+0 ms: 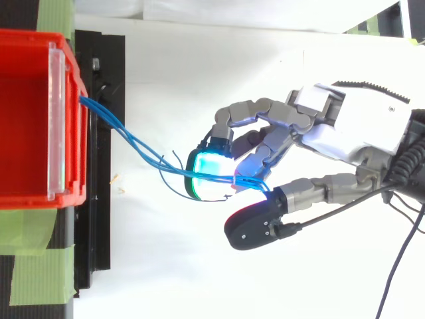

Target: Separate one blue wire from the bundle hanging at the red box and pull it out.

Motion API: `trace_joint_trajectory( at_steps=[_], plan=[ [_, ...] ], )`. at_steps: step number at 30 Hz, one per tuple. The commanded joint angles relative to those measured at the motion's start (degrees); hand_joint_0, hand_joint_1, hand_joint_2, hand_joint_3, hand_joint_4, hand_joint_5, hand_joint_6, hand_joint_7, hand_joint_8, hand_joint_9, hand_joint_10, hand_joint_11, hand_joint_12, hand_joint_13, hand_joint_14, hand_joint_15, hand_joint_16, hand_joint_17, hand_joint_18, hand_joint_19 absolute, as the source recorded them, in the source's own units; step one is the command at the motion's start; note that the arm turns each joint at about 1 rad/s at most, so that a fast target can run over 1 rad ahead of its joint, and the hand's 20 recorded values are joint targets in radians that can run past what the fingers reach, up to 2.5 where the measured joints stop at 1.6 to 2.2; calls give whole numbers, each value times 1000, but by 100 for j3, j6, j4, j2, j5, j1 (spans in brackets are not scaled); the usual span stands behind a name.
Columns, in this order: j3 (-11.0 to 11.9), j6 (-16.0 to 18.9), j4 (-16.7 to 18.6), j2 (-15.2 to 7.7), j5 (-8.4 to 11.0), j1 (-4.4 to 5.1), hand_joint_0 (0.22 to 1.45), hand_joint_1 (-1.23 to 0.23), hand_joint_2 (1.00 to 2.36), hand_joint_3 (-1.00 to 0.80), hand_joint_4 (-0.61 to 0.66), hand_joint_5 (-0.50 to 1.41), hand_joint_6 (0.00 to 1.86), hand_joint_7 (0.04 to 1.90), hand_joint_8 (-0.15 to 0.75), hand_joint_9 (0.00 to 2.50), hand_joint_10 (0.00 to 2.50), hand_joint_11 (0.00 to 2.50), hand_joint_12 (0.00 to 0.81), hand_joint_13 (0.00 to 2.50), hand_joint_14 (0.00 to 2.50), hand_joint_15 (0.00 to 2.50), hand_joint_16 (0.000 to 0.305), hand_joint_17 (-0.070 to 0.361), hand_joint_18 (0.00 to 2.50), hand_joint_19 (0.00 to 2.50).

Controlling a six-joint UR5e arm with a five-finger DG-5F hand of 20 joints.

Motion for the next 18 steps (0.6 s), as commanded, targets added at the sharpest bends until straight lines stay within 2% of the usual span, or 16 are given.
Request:
trace_joint_trajectory(
  at_steps=[1,3,8,13,18],
  plan=[
    [0,0,8,-8,5,0,595,-691,1002,-473,251,-165,677,1128,296,1150,8,1451,319,1266,26,1256,40,90,609,449],
    [0,0,16,0,5,0,581,-613,1003,-463,254,-163,672,1135,302,1163,8,1445,320,1270,26,1252,41,92,614,458],
    [0,0,8,0,5,0,605,-561,1007,-424,245,-161,663,1146,294,1162,9,1436,311,1268,25,1244,41,91,621,450],
    [0,0,16,0,5,0,631,-607,1015,-342,246,-161,652,1156,293,1159,9,1438,312,1266,26,1241,41,91,624,443],
    [0,0,8,-8,5,0,653,-714,1020,-271,248,-163,653,1155,301,1151,8,1437,317,1262,26,1240,41,92,627,433]
  ],
)
